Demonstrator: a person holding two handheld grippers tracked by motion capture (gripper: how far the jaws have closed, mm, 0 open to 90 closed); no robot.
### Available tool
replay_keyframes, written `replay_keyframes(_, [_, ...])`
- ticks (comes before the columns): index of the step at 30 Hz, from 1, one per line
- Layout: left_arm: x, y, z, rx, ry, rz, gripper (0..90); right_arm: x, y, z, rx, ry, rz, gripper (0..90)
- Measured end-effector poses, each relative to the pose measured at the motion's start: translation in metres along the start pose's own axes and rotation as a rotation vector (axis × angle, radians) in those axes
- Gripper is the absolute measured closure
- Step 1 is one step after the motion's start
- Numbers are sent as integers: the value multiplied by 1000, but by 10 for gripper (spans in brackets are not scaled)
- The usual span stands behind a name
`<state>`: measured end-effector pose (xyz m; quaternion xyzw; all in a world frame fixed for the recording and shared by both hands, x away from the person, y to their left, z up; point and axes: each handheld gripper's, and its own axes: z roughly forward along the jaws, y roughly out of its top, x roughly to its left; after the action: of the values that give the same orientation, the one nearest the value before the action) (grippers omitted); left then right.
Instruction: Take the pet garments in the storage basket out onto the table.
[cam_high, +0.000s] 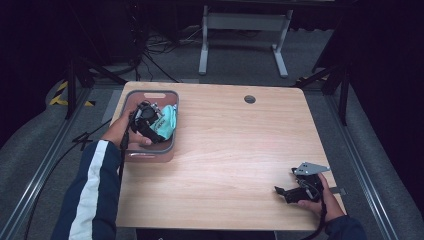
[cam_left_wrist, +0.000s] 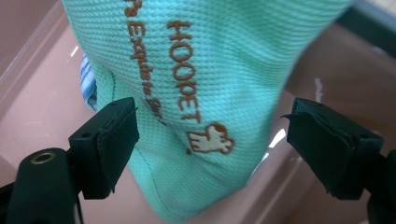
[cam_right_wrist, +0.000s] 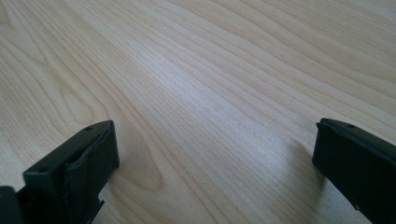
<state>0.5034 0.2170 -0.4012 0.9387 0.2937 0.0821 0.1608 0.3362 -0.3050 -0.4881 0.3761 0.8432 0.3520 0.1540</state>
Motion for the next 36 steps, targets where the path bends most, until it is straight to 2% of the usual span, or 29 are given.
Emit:
replay_keyframes(4, [4,5,9,25,-5,-8,168,0,0,0,0,0,0,6])
replay_keyframes(7, [6,7,16,54,6,-19,188,0,0,0,0,0,0,6])
replay_keyframes(10, [6,9,24,95,-4,-21,266,0,0,0,0,0,0,5])
replay_keyframes(12, [6,9,26,102,7,-14,316,0,0,0,0,0,0,5])
replay_keyframes(13, [5,11,30,134,42,-6,373,0,0,0,0,0,0,5])
replay_keyframes(14, [5,11,30,134,42,-6,403,0,0,0,0,0,0,5])
replay_keyframes(15, [5,11,32,149,44,-2,403,0,0,0,0,0,0,5])
replay_keyframes(16, [5,12,32,174,41,6,451,0,0,0,0,0,1,6])
replay_keyframes(17, [5,11,34,174,54,-1,484,0,0,0,0,0,1,5])
replay_keyframes(21, [7,10,35,172,61,1,598,0,0,0,0,0,0,6])
replay_keyframes(24, [6,11,32,193,121,8,652,0,0,0,0,0,0,6])
replay_keyframes(25, [7,11,30,207,122,10,663,0,0,0,0,0,0,6])
replay_keyframes(27, [7,7,19,160,164,-3,728,0,0,0,-1,1,2,6])
replay_keyframes(31, [8,-2,-5,56,173,-27,751,0,0,0,-1,2,2,5])
replay_keyframes(34, [8,-15,-30,-50,178,-68,755,0,0,0,-1,1,2,6])
replay_keyframes(36, [6,-22,-40,-102,174,-88,755,0,0,0,0,1,3,6])
